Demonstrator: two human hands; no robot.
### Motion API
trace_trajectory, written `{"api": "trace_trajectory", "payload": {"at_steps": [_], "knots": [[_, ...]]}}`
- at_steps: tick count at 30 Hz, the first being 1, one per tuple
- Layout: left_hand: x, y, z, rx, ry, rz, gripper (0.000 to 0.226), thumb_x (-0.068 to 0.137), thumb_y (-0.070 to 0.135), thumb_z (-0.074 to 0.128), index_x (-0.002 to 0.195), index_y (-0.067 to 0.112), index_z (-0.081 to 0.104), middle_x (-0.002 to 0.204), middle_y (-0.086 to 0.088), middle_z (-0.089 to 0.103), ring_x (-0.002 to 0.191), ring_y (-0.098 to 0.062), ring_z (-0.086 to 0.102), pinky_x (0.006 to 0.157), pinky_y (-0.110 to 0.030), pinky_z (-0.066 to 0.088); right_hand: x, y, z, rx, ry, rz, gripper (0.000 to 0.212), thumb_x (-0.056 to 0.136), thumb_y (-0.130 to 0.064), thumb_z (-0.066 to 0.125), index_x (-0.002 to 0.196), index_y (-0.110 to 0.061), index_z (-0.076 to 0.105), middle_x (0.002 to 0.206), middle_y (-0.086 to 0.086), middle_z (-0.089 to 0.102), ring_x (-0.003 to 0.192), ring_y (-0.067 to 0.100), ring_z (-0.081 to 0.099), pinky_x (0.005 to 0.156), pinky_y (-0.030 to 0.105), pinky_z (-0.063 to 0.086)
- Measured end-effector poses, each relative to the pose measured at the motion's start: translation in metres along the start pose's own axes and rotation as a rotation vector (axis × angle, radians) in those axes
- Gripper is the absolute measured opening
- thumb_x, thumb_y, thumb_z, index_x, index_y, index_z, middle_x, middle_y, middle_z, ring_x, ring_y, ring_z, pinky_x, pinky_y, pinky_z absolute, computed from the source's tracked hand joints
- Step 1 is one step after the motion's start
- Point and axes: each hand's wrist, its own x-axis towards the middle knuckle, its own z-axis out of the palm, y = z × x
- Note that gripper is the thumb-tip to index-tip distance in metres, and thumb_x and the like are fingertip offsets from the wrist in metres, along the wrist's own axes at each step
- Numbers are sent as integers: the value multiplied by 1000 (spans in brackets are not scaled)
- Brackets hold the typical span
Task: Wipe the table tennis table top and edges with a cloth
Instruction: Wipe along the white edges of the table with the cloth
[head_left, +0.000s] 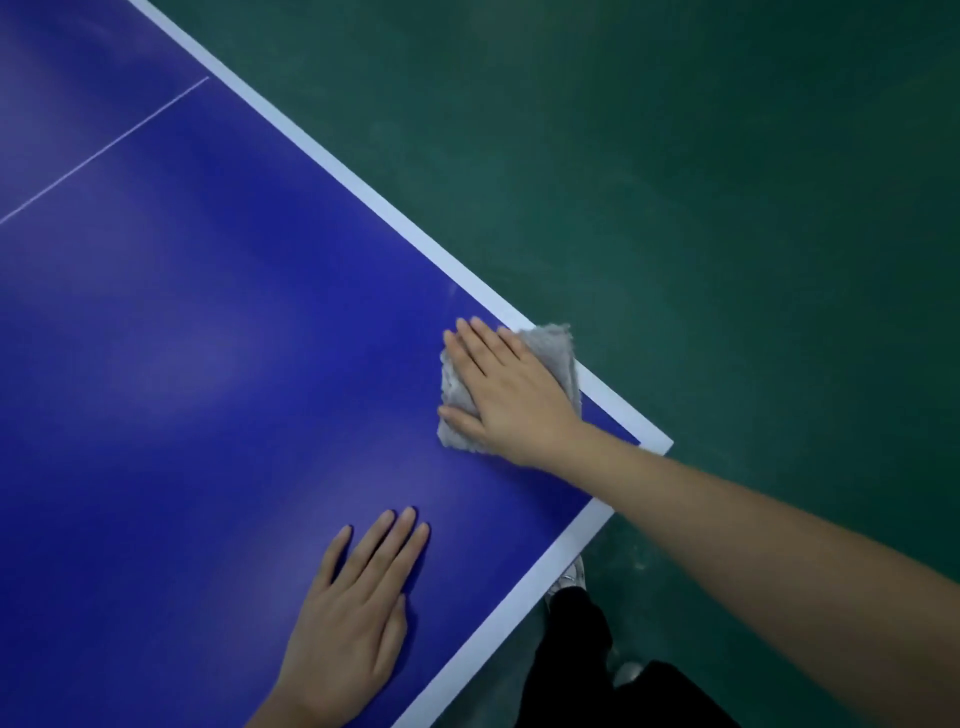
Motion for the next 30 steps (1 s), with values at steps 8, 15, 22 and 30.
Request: {"api": "trace_trajectory", "payload": {"at_steps": [8,15,22,30], "knots": [[1,-1,-3,-7,10,10,61,83,21,38,143,16,32,148,1,36,140,-15,25,111,-40,20,155,17,-24,231,-40,169,69,97,-52,30,150,-10,15,157,12,16,142,31,23,111,39,24],[-2,-2,-6,20,-43,-34,50,97,26,19,146,17,27,151,1,31,141,-16,24,112,-42,19,132,44,-30,659,-157,419,53,95,-56,29,108,-16,61,97,3,60,93,23,59,73,29,40],[-1,3,-5,46,14,-32,60,84,13,31,144,19,28,153,3,25,142,-13,20,111,-38,21,-43,87,-25,953,-375,374,35,90,-52,48,117,-30,51,104,-12,63,88,2,60,76,13,46],[124,7,-40,-142,398,-565,45,89,18,36,128,-1,48,135,-23,46,121,-31,40,100,-46,30,-33,98,-10,1079,-441,382,20,93,-50,45,98,-31,49,87,-19,58,79,-6,54,74,18,43]]}}
